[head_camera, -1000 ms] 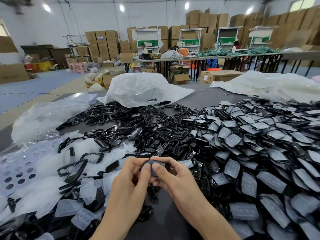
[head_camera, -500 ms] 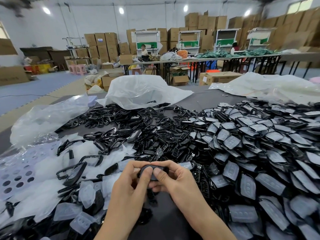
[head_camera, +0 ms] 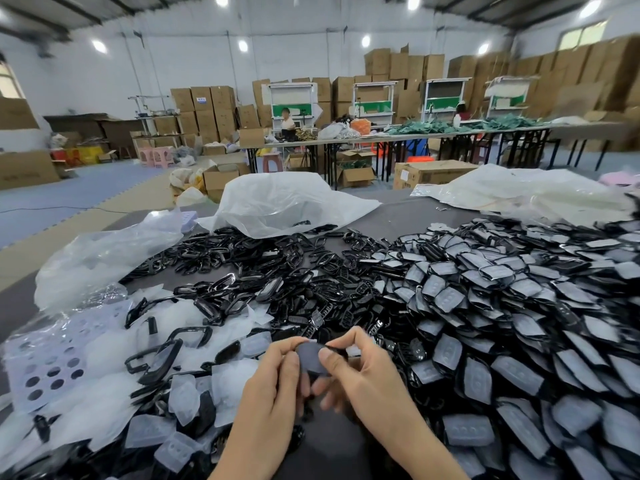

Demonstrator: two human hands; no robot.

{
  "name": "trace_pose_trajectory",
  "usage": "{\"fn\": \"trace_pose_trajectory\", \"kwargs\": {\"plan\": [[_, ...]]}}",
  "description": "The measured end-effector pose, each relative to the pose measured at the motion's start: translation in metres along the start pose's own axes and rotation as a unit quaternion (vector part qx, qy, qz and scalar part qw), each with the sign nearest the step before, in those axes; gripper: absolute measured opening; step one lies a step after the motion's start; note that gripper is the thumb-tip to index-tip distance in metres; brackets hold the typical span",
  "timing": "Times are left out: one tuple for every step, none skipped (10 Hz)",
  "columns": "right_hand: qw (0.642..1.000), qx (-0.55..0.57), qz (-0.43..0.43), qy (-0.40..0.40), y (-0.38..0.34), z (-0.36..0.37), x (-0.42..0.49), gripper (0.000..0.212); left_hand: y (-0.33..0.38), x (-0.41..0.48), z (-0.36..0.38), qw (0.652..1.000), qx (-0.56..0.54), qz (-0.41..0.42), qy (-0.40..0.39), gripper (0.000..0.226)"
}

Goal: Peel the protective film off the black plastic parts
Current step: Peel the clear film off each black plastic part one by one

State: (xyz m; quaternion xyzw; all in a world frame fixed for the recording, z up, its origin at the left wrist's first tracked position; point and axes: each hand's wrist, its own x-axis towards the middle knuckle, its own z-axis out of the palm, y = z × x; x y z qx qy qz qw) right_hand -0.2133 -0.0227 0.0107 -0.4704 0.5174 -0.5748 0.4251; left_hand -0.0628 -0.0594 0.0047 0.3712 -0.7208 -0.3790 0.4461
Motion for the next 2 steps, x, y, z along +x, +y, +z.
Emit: {"fn": "trace_pose_trajectory", "kwargs": {"plan": [[0.988,0.052,-0.034,0.144,-0.02,-0.038,0.009,0.016,0.014,-0.002,0.002,1.0,-0.029,0.005,-0.002,0.024],[0.951,0.103,-0.046,0.288,-0.041,-0.088,0.013,0.053,0.032,-0.007,-0.002,0.998,-0.066,0.017,0.015,0.026]]}}
